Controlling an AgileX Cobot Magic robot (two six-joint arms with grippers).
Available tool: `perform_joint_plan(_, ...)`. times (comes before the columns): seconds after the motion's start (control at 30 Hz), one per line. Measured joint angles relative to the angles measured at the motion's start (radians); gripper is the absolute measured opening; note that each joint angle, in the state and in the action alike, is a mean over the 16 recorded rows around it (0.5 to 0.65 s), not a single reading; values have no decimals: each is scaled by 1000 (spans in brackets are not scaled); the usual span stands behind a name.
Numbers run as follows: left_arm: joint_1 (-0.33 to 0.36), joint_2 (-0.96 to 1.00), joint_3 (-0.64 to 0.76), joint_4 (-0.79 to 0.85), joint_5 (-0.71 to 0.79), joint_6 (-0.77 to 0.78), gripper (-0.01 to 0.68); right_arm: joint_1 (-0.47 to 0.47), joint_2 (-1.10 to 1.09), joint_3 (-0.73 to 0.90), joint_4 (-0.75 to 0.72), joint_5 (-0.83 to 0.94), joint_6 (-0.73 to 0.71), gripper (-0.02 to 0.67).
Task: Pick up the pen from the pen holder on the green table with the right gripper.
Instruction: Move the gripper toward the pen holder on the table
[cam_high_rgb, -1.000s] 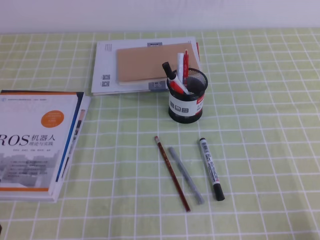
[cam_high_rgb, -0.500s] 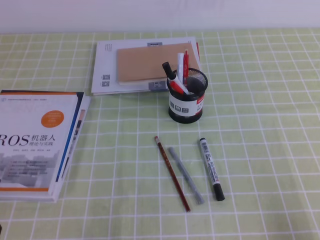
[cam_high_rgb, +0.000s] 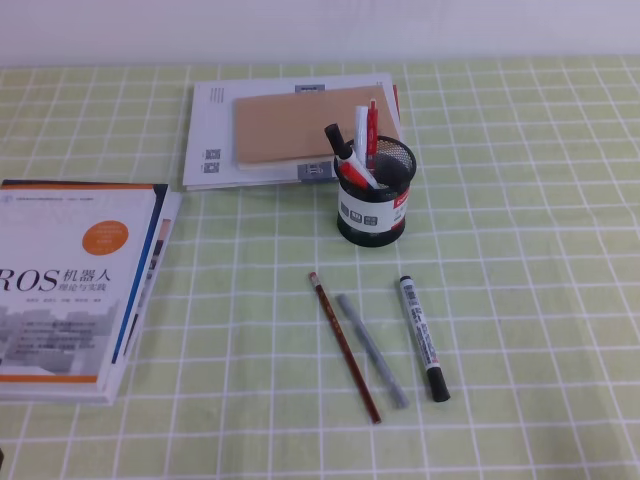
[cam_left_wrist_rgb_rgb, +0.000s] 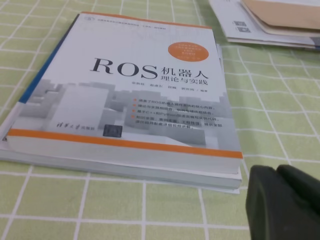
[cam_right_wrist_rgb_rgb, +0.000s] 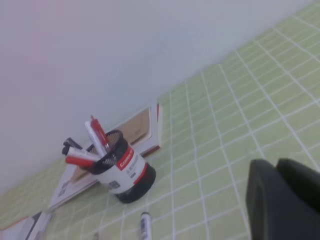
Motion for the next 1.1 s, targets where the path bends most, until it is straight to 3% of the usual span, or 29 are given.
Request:
perform_joint_plan(0.3,0,0,0,0,0,0,-8,0,144,-133,0,194,-46,-12)
perform_joint_plan(0.7,0,0,0,0,0,0,-8,0,542,-399,-80,477,-147,-12)
perform_joint_plan(1.1,0,0,0,0,0,0,-8,52,860,-532,-153,534,-172,-12)
